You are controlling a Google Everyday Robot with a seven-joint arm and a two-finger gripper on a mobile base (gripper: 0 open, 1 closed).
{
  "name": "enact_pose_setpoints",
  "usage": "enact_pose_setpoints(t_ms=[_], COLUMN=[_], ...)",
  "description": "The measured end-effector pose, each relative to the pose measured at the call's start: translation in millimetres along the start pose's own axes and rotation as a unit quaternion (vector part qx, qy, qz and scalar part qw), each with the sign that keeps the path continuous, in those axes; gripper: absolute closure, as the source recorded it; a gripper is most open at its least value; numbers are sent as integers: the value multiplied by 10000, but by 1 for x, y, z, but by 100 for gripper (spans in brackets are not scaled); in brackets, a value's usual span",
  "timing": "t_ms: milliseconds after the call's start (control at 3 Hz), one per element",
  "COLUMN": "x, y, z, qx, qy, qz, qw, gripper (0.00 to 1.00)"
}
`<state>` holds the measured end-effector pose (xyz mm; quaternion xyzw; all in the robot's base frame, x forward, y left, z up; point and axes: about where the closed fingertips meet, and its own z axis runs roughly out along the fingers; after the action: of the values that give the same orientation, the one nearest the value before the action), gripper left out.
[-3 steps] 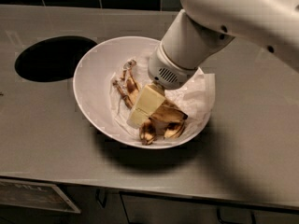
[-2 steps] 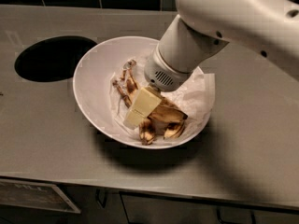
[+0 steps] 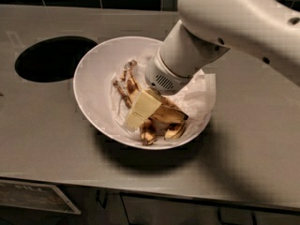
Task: Pick banana from white bowl
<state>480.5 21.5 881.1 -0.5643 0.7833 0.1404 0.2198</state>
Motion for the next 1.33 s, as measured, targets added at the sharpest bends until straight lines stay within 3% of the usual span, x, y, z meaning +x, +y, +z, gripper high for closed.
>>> enact_pose_setpoints(t_ms=[333,1333], x=[6,14], y=[0,0], z=[-7,-6], qx=[87,7], qy=[-19,81], qz=[109,178], qw=[9999,9998], gripper=[12,19])
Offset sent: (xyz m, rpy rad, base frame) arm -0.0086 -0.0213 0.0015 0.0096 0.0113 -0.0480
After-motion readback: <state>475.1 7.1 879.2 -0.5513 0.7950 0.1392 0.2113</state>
